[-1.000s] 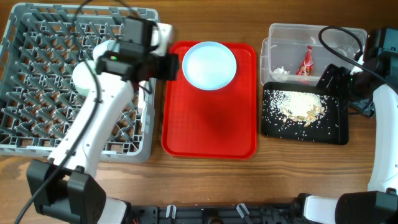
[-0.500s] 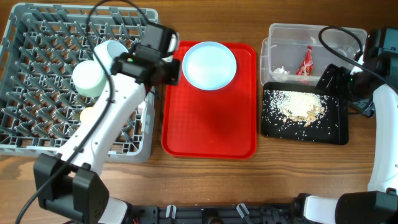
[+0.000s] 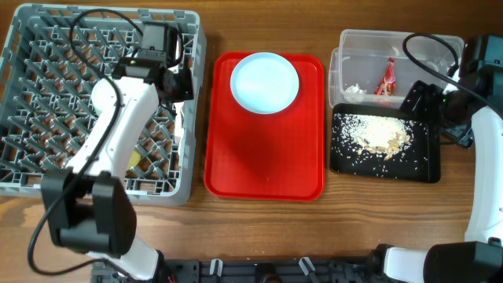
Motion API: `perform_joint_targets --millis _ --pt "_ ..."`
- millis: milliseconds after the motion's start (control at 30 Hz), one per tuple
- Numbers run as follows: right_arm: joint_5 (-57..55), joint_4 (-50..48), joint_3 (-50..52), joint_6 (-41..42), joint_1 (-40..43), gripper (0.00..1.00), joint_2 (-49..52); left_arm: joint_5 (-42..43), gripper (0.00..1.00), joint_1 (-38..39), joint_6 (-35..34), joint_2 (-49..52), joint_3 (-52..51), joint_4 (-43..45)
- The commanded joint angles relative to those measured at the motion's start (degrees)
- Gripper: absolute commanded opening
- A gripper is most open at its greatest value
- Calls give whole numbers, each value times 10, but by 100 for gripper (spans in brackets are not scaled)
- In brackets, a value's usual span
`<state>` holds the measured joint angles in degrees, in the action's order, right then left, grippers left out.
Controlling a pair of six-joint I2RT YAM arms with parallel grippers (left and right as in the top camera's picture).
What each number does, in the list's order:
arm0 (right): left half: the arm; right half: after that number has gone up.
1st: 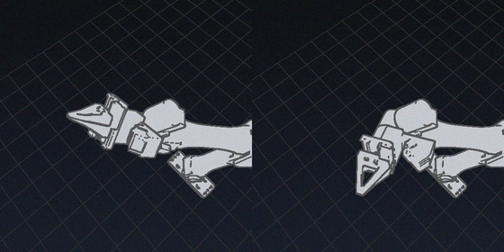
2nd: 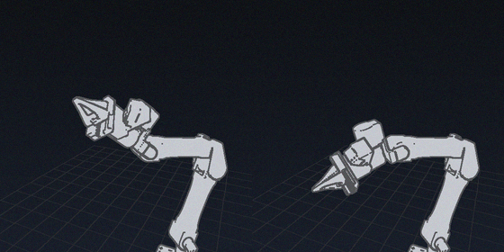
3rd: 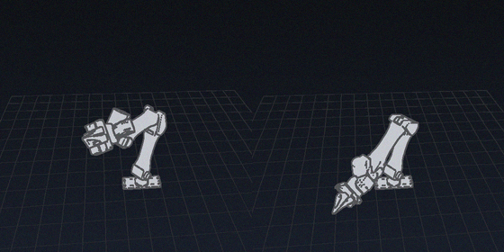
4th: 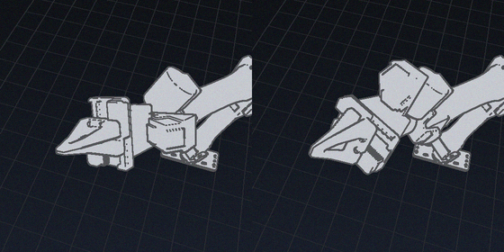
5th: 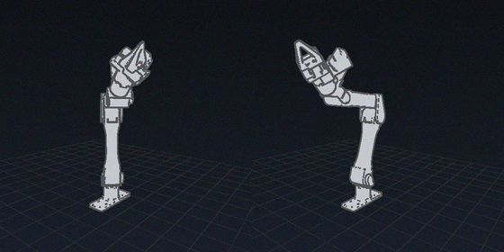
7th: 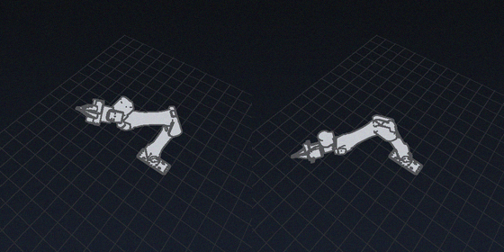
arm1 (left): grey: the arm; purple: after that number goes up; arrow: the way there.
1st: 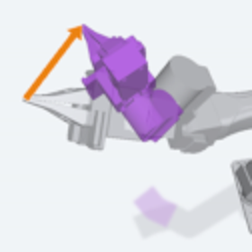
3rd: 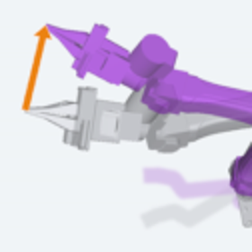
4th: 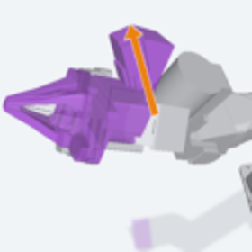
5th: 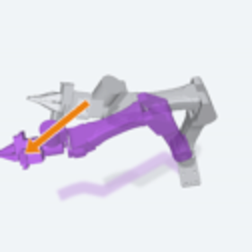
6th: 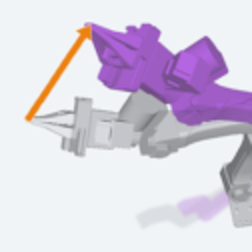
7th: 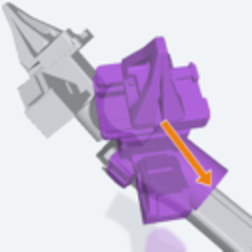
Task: Sort waste into correct bins and load items into the dishwasher rack
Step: 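Carry the white fork to the dish rack and release it, then reach the left gripper to the white plate on the red tray and grasp its rim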
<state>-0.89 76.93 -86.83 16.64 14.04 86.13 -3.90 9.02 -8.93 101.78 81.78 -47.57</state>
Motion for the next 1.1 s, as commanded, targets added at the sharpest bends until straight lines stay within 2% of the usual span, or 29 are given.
perform_joint_targets --millis 0,67,133,233,267,500,567,667,767,833,933,1033,1067 --pt "8 -1 -8 -4 1 100 -12 11 4 -5 -7 33 -2 9" --pt "8 -1 -8 -4 1 100 -12 10 5 -6 -5 43 -2 16" --pt "8 -1 -8 -4 1 100 -12 10 16 -7 -5 54 -2 38" --pt "8 1 -8 -4 1 100 -12 9 21 -8 -6 63 -2 79" --pt "8 2 -8 -4 1 100 -12 9 29 -8 -6 63 -2 91" --pt "8 3 -8 -4 1 100 -12 16 28 -7 -6 32 8 88" --pt "8 3 -8 -3 1 100 -12 38 28 -3 -6 8 8 86" --pt "7 3 -8 -4 1 100 -12 86 32 9 -6 -31 8 86" --pt "7 2 -8 -4 1 100 -12 145 38 37 -5 -64 8 86" --pt "8 3 -8 -3 1 100 -12 146 49 64 -5 -70 8 87" --pt "8 3 -8 -4 1 100 -12 146 61 112 -3 -60 7 95" --pt "9 2 -8 -4 1 100 -12 143 62 155 -3 -35 7 117" --pt "9 2 -8 -4 1 100 -12 143 65 165 -3 -28 7 125"
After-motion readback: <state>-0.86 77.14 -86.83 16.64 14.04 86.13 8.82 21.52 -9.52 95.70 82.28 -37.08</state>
